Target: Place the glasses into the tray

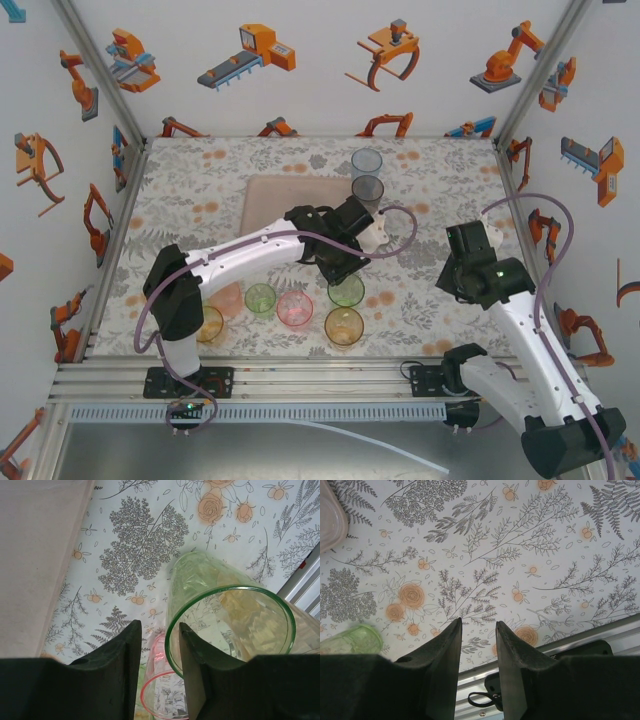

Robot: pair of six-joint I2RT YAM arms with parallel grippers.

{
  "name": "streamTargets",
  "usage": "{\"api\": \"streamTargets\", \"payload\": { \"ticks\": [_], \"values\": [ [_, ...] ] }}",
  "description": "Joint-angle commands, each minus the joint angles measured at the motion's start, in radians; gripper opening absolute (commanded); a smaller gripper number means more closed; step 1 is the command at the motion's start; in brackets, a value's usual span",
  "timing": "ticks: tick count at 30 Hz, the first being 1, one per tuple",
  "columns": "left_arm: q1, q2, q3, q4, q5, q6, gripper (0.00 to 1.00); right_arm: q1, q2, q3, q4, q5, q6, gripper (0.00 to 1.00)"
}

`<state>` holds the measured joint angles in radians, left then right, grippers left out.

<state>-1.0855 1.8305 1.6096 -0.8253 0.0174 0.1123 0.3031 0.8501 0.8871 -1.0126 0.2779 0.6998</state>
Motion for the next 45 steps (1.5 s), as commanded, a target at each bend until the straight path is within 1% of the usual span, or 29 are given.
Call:
{"api": "streamTargets", "payload": {
  "ticks": [1,4,8,10,11,15,19,26,31,40,45],
  "values": [
    [-0.006,0.014,-0.008,-0.001,-0.014,-0.013,0.33,-0.006,-0.007,-0.013,0.009,-0.002,0.001,0.34],
    [-0.006,0.013,-0.009,-0.002,-0.022,-0.013,0.27,-0.007,-0.007,-0.014,0.010,-0.003,0.001,0.34],
    [-0.008,0.014,-0.007,-0.002,-0.039,-0.015,0.24,-0.006,-0.008,-0.016,0.012,-0.003,0.001,0.34],
    [-0.008,0.015,-0.005,-0.003,-0.049,-0.016,0.15,-0.006,-0.008,-0.019,0.013,-0.005,0.000,0.34],
    [-0.008,0.015,-0.005,-0.003,-0.055,-0.015,0.13,-0.006,-0.008,-0.018,0.014,-0.005,0.001,0.34],
    [-0.011,0.015,-0.003,-0.005,-0.072,-0.013,0.12,-0.006,-0.009,-0.017,0.013,-0.005,0.000,0.34],
    [-0.011,0.010,-0.001,-0.006,-0.090,-0.011,0.05,-0.006,-0.011,-0.017,0.014,-0.006,-0.001,0.34],
    [-0.006,0.004,0.017,-0.018,-0.139,-0.005,0.05,-0.006,-0.009,-0.019,0.017,-0.007,-0.002,0.34],
    [0.014,-0.003,0.041,-0.035,-0.135,-0.003,0.05,-0.006,-0.009,-0.019,0.017,-0.009,-0.003,0.34],
    [0.111,-0.052,0.080,-0.070,-0.084,0.003,0.05,-0.006,0.000,-0.013,0.015,-0.013,-0.008,0.34],
    [0.151,-0.074,0.100,-0.080,-0.096,0.031,0.05,-0.007,0.013,-0.006,0.014,-0.014,-0.015,0.34]
  ]
}}
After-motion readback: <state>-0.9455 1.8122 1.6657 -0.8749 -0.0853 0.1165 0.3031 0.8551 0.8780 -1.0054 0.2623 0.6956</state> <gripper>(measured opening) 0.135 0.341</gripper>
